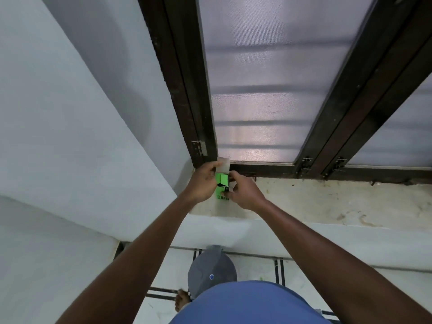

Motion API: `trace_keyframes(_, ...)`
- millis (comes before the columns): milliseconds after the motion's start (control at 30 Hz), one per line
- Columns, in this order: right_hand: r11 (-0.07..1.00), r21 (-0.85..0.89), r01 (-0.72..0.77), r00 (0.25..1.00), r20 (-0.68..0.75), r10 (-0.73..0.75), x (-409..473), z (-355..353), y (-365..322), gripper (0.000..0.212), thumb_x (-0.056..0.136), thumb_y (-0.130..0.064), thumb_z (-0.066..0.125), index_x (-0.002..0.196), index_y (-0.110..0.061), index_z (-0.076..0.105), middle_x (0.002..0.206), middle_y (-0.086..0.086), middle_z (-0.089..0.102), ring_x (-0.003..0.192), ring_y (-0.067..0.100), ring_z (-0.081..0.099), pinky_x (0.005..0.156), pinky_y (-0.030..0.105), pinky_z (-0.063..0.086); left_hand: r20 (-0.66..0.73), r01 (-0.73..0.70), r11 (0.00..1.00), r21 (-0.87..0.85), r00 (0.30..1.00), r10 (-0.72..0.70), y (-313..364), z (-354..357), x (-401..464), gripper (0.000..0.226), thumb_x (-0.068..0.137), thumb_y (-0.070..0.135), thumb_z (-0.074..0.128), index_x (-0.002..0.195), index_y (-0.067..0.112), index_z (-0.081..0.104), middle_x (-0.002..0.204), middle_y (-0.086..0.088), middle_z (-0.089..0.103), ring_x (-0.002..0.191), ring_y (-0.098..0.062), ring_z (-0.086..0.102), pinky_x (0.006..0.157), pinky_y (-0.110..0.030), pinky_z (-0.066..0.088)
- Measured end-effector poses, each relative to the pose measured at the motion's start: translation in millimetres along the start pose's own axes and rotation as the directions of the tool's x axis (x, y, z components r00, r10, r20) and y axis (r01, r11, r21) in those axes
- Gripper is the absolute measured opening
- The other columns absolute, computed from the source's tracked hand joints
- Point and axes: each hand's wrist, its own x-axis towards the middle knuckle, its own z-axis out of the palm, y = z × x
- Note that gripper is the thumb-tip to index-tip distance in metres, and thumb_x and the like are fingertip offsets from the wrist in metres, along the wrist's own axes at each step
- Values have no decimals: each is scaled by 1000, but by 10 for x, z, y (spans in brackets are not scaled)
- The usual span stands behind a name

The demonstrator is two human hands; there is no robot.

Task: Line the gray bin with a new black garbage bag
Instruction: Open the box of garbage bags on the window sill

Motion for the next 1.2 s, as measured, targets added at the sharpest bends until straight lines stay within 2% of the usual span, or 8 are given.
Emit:
trace_keyframes(100,1000,1,-30,1000,1,30,-19,4,-7,59,90,-27,88,142,-27,60,136,-5,73,100,21,74,84,48,65,52,28,985,170,998,-38,-75,15,118,53,100,-2,57,148,20,62,146,0,63,135,-19,59,112,-36,50)
trace_keyframes(233,997,7,-76,997,-32,76,-58,15,15,69,90,-25,90,150,-22,55,136,2,73,110,23,71,89,46,64,83,155,986,-57,985,-150,-62,44,91,36,108,8,49,135,16,71,128,-2,70,118,-22,64,90,-37,51)
trace_keyframes(467,990,101,-96,994,-45,101,-69,-13,30,105,81,-31,92,164,-26,28,140,1,63,103,27,76,91,48,64,33,186,966,-178,983,-183,68,128,134,29,108,17,50,119,13,77,123,-13,74,114,-29,70,87,-41,64)
trace_keyframes(633,901,408,-149,980,-63,190,-92,-68,42,63,88,-53,65,145,-28,61,137,-5,67,107,25,76,94,54,66,141,247,918,-309,967,-213,19,133,161,44,101,-10,41,106,16,75,126,-16,71,115,-35,70,98,-47,60)
trace_keyframes(767,867,460,-192,959,-99,266,-46,-122,15,49,97,-60,71,133,-28,68,130,-4,69,108,20,75,87,51,69,222,241,902,-359,960,-168,8,164,131,46,104,-15,39,105,16,74,121,-11,70,103,-32,70,90,-37,57)
trace_keyframes(900,813,541,-215,942,-104,318,-4,-139,39,36,107,-34,68,140,-18,63,133,4,68,110,23,74,85,49,70,213,242,905,-349,961,-175,28,207,121,52,97,-19,38,106,18,74,121,-10,71,111,-33,71,86,-32,59)
trace_keyframes(1067,668,708,-227,924,-59,377,-31,-129,104,26,112,-20,60,138,-16,57,131,9,69,113,33,77,79,43,71,139,216,948,-233,972,-187,4,233,109,22,106,14,56,120,15,73,126,-12,73,120,-29,72,86,-30,62)
trace_keyframes(1200,620,758,-203,931,-46,361,-77,-105,172,26,110,-18,68,133,-14,58,128,9,73,111,32,79,80,42,71,41,125,992,-4,991,-125,36,292,100,39,96,46,76,122,17,71,117,0,73,104,-20,74,86,-38,67)
